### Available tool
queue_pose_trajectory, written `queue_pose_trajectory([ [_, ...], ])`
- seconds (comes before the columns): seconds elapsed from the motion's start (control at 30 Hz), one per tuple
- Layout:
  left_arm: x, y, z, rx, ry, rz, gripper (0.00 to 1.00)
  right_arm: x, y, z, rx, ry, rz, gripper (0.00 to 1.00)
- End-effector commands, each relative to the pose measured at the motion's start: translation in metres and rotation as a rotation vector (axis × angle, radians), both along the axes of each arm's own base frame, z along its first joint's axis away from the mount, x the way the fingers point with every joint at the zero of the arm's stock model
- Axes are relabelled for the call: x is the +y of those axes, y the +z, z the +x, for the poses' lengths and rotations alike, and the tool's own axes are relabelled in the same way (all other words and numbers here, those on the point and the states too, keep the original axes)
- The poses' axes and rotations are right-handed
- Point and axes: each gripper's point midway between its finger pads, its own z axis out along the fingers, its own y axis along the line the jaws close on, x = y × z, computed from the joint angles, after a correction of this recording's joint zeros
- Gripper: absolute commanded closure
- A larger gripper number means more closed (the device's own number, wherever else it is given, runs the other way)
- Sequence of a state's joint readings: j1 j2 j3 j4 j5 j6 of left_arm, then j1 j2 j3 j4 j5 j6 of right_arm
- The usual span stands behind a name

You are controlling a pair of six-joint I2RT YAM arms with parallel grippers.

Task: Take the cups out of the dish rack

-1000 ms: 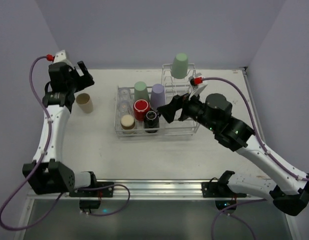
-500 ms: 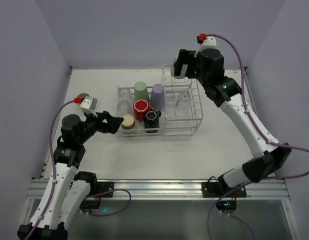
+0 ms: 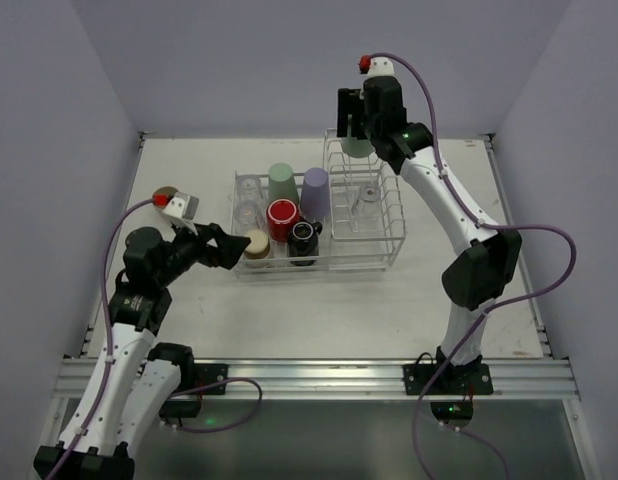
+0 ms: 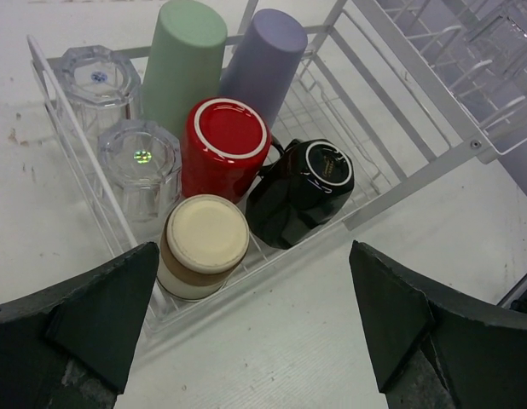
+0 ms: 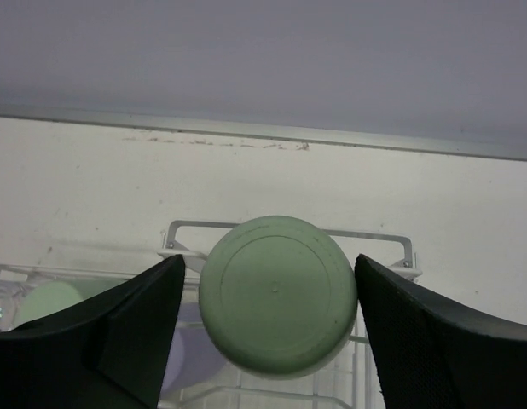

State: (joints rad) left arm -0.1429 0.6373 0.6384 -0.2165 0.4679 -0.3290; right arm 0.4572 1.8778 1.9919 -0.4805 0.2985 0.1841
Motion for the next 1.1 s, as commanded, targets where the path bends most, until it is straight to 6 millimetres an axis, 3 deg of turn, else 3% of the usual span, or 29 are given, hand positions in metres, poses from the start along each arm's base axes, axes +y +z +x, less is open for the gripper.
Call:
queue_pose_trajectory([
  [0.0, -0.007, 0.012, -0.001, -0.042, -0.045, 0.0, 0.02, -0.002, 0.022, 0.007, -0.063, 0.001, -0.029, 0.27],
  [0.07, -0.007, 0.011, 0.001, -0.036, -0.042, 0.001, 0.03, -0.004, 0.027, 0.007, -0.08, -0.006, -0.031, 0.42],
  [0.13, -0.006, 0.009, 0.003, -0.03, -0.034, 0.003, 0.04, -0.008, 0.048, 0.001, -0.137, -0.008, -0.002, 0.58],
  [0.3, -0.01, 0.024, 0.006, -0.049, -0.035, -0.053, 0.06, -0.01, 0.118, -0.022, -0.319, 0.027, 0.111, 0.66],
  [0.37, -0.017, 0.04, 0.003, -0.062, -0.062, -0.119, 0.08, -0.009, 0.146, -0.038, -0.371, 0.06, 0.176, 0.67],
  [0.43, -0.024, 0.058, 0.002, -0.089, -0.095, -0.173, 0.09, -0.005, 0.158, -0.05, -0.385, 0.084, 0.249, 0.67],
  [0.5, -0.033, 0.074, -0.003, -0.087, -0.145, -0.25, 0.12, -0.001, 0.182, -0.075, -0.429, 0.152, 0.33, 0.67],
  [0.53, -0.036, 0.086, -0.005, -0.117, -0.167, -0.278, 0.14, 0.005, 0.165, -0.08, -0.383, 0.172, 0.382, 0.67],
  [0.67, -0.047, 0.111, -0.02, -0.103, -0.249, -0.418, 0.16, 0.03, 0.153, -0.131, -0.33, 0.328, 0.594, 0.68],
  [0.7, -0.049, 0.115, -0.023, -0.106, -0.261, -0.439, 0.16, 0.029, 0.178, -0.155, -0.4, 0.381, 0.674, 0.69],
  [0.73, -0.049, 0.124, -0.027, -0.14, -0.279, -0.461, 0.16, 0.045, 0.151, -0.167, -0.313, 0.426, 0.755, 0.69],
  [0.8, -0.055, 0.13, -0.036, -0.114, -0.328, -0.527, 0.16, 0.054, 0.158, -0.191, -0.336, 0.498, 0.862, 0.69],
  [0.9, -0.061, 0.144, -0.049, -0.123, -0.392, -0.59, 0.16, 0.086, 0.143, -0.231, -0.243, 0.605, 0.981, 0.69],
  [1.0, -0.061, 0.152, -0.056, -0.128, -0.396, -0.619, 0.15, 0.112, 0.141, -0.255, -0.191, 0.686, 1.037, 0.69],
  [1.07, -0.06, 0.156, -0.058, -0.137, -0.39, -0.634, 0.15, 0.128, 0.132, -0.26, -0.138, 0.721, 1.053, 0.69],
])
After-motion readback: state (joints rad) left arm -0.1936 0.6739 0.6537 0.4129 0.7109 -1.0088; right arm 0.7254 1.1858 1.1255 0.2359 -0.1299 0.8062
